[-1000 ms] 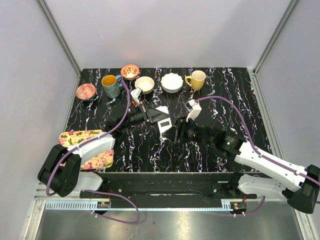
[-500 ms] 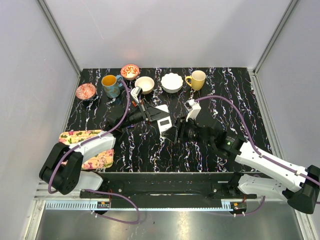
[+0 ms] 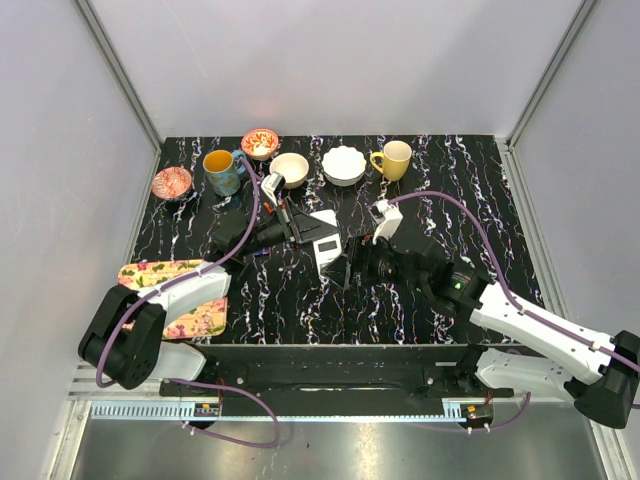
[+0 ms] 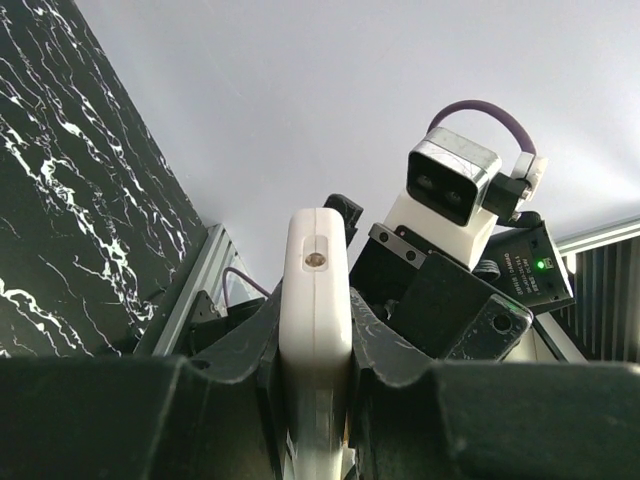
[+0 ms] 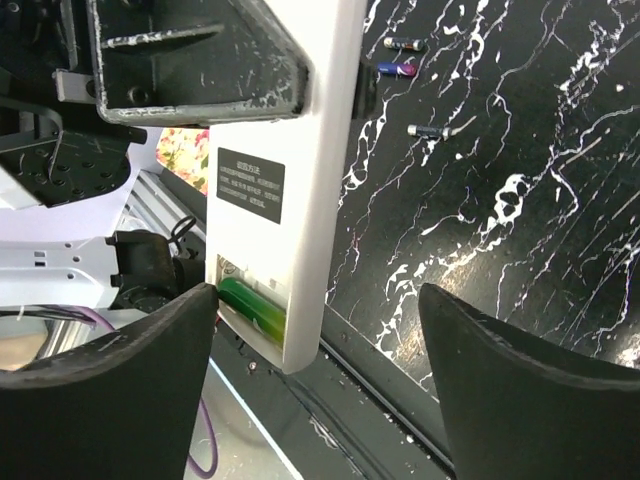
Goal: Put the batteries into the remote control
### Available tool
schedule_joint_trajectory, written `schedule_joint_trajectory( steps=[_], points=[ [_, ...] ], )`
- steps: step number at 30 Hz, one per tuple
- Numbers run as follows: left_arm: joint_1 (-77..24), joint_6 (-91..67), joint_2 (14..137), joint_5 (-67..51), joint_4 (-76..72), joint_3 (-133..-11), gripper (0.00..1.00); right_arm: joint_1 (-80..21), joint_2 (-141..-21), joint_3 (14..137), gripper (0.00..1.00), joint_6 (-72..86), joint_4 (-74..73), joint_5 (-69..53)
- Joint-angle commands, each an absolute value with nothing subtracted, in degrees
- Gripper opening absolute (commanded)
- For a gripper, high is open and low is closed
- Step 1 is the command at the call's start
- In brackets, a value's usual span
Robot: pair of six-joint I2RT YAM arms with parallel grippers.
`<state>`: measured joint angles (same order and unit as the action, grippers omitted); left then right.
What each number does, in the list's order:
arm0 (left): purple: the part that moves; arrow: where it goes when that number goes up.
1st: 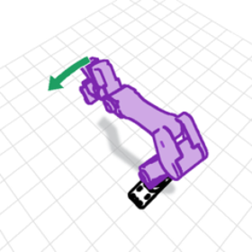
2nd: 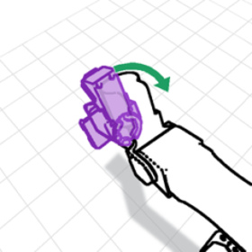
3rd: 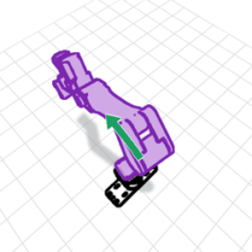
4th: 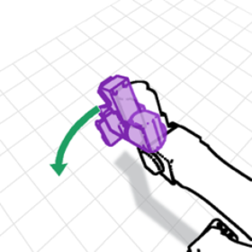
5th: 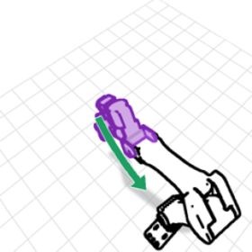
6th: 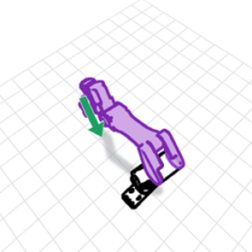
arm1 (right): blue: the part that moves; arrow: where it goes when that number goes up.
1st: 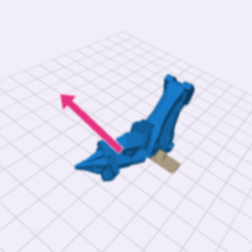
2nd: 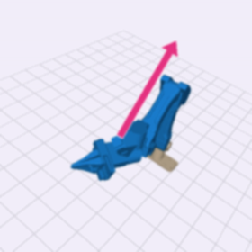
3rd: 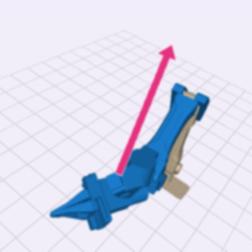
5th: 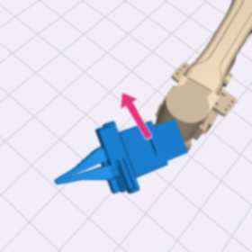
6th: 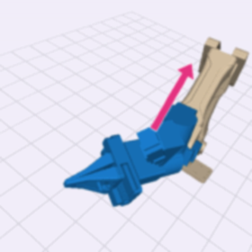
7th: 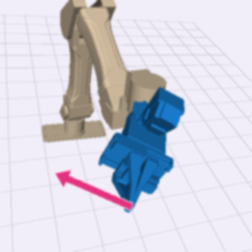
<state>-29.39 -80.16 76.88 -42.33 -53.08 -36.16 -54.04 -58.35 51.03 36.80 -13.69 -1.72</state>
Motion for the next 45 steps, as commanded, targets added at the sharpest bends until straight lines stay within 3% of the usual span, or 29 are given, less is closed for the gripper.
schedule_joint_trajectory(
  steps=[1,6,11,16,21,26,35,39,45],
  points=[
    [-29.18,-78.32,74.97,-40.52,-54.85,-37.01,0.00,-54.32,-58.54,52.90,0.91,36.56,-15.83,-1.06],
    [-29.18,-73.23,74.80,-39.90,-49.49,-35.42,0.00,-54.23,-57.22,58.26,1.00,36.04,-15.64,1.48],
    [-28.92,-70.75,74.27,-39.46,-46.76,-34.19,0.00,-54.23,-51.96,60.21,1.00,33.49,-17.40,6.58],
    [-27.16,-70.23,71.03,-39.64,-46.41,-30.95,0.00,-53.88,-48.87,55.21,1.00,32.69,-19.95,19.84],
    [-22.51,-68.74,63.21,-39.29,-41.50,-25.15,0.00,-52.21,-59.30,52.29,0.95,32.70,-20.84,19.96],
    [-20.13,-65.93,53.10,-37.88,-33.06,-21.45,0.00,-52.12,-75.20,57.72,0.89,28.56,-19.25,16.53],
    [-17.67,-63.63,48.34,-37.62,-29.35,-20.30,0.00,-50.19,-76.90,55.99,0.93,36.21,-9.85,10.91],
    [-14.08,-64.60,46.06,-38.23,-28.13,-19.86,0.00,-48.60,-81.20,56.33,0.88,34.11,-6.25,5.38],
    [-11.78,-66.34,42.72,-39.72,-26.27,-19.78,0.00,-48.69,-95.78,66.43,0.80,25.14,-8.70,4.84]
  ],
)
